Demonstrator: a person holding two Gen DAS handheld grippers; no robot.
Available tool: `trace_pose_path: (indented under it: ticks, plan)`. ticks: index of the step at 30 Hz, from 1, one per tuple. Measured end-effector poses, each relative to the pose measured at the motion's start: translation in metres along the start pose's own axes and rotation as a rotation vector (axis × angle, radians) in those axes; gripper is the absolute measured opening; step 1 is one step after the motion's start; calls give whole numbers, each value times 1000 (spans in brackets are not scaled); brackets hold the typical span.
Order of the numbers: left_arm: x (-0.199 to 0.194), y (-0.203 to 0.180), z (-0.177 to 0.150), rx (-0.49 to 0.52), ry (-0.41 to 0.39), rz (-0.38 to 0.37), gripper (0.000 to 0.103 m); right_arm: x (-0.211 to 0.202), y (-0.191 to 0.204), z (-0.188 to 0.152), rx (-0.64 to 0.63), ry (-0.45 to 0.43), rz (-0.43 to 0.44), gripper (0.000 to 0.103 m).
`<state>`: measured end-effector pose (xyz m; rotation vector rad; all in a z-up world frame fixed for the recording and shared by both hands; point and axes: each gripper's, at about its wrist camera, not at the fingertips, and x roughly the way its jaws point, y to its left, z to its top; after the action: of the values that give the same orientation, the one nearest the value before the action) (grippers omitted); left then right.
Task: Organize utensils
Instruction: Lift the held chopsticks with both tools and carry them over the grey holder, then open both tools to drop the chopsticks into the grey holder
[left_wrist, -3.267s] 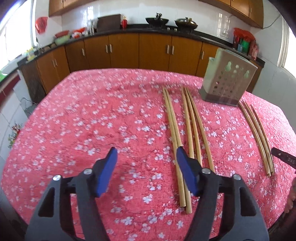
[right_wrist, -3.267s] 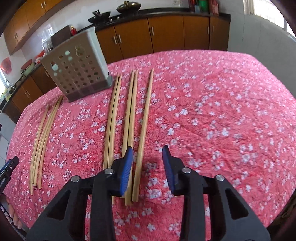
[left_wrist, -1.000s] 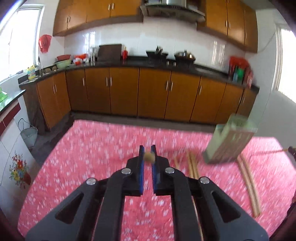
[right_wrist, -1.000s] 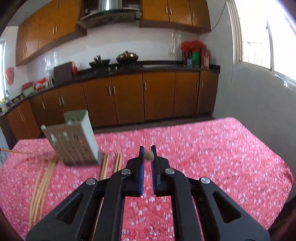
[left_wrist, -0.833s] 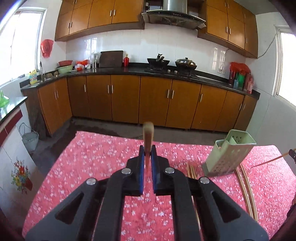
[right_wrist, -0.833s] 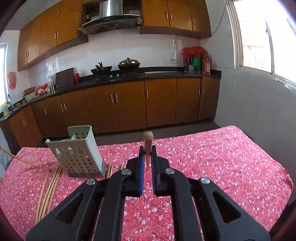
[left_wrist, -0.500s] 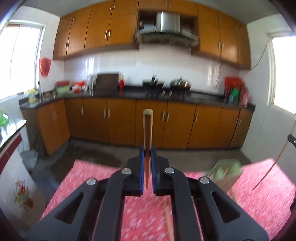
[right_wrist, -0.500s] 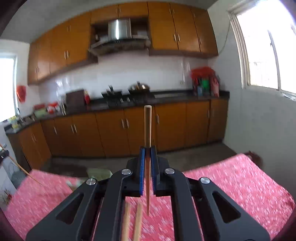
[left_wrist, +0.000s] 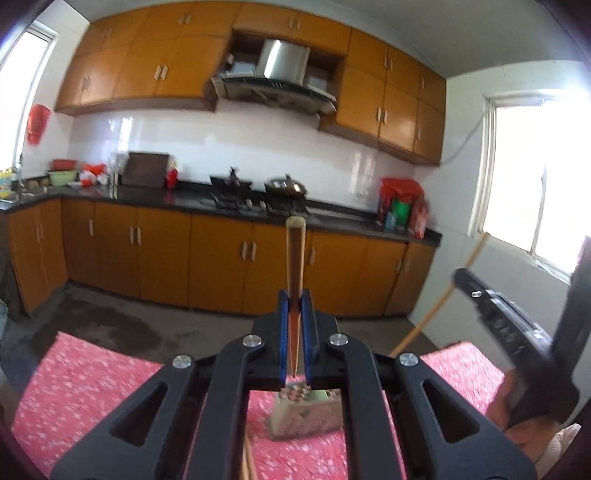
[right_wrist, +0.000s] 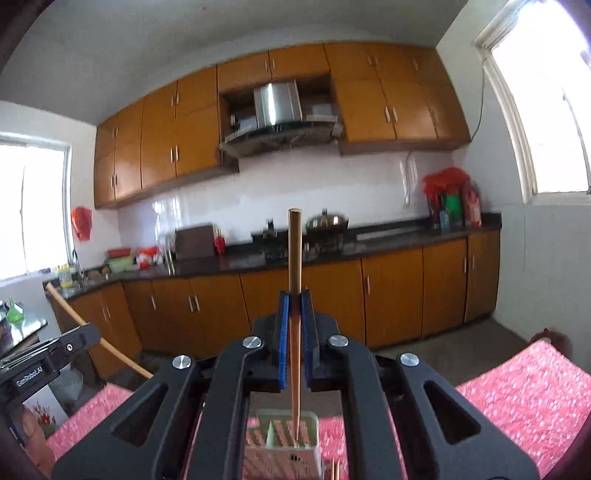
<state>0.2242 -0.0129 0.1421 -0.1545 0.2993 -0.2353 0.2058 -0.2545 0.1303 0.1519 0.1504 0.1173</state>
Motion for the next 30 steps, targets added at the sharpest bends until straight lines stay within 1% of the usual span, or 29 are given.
trace_pose_path:
  ticks: [2, 4, 8, 9, 10, 12, 14, 16, 19, 20, 21, 23, 24, 25, 26, 28, 29, 30]
  plan:
    - [15, -5, -10, 7, 39, -7, 8, 7, -3, -12, 10, 41, -2, 7]
    - [23, -4, -19, 13, 60, -4, 8, 11, -7, -20, 24, 74, 0, 7]
    - [38, 0, -29, 7, 94, 9, 8, 15, -6, -26, 29, 109, 11, 9]
    - [37, 1, -31, 7, 92, 14, 9, 14, -6, -27, 23, 113, 12, 15]
    - [38, 1, -30, 9, 88, 19, 12, 13, -5, -26, 21, 112, 9, 27]
    - [31, 5, -31, 8, 77, 27, 19, 7, -4, -24, 21, 97, 4, 36]
    - [22, 8, -29, -1, 51, 39, 29, 1, -6, -21, 23, 89, 2, 36]
    - [8, 16, -25, -21, 23, 51, 33, -11, -11, -15, 37, 73, 0, 36]
    - [-18, 31, -21, -53, -25, 78, 41, -31, -22, -13, 50, 55, -25, 37]
    - [-25, 37, -22, -59, -33, 92, 43, -41, -30, -16, 54, 61, -47, 37]
    - [-34, 43, -24, -61, -39, 113, 44, -42, -34, -19, 54, 74, -62, 37]
    - [-47, 57, -38, -53, -23, 179, 46, -45, -49, -41, 59, 161, -104, 37]
    - [-49, 64, -47, -48, -1, 211, 47, -42, -54, -55, 57, 216, -116, 37]
    - [-49, 73, -61, -41, 35, 244, 47, -37, -59, -75, 51, 295, -125, 36]
    - [-48, 81, -71, -38, 64, 264, 47, -33, -64, -90, 51, 352, -125, 34]
    - [-38, 96, -104, -34, 170, 303, 47, -22, -69, -131, 52, 507, -108, 15]
    - [-35, 102, -117, -35, 210, 309, 46, -17, -71, -155, 59, 586, -95, 13]
    - [-31, 107, -133, -40, 258, 308, 46, -15, -70, -173, 62, 635, -87, 11]
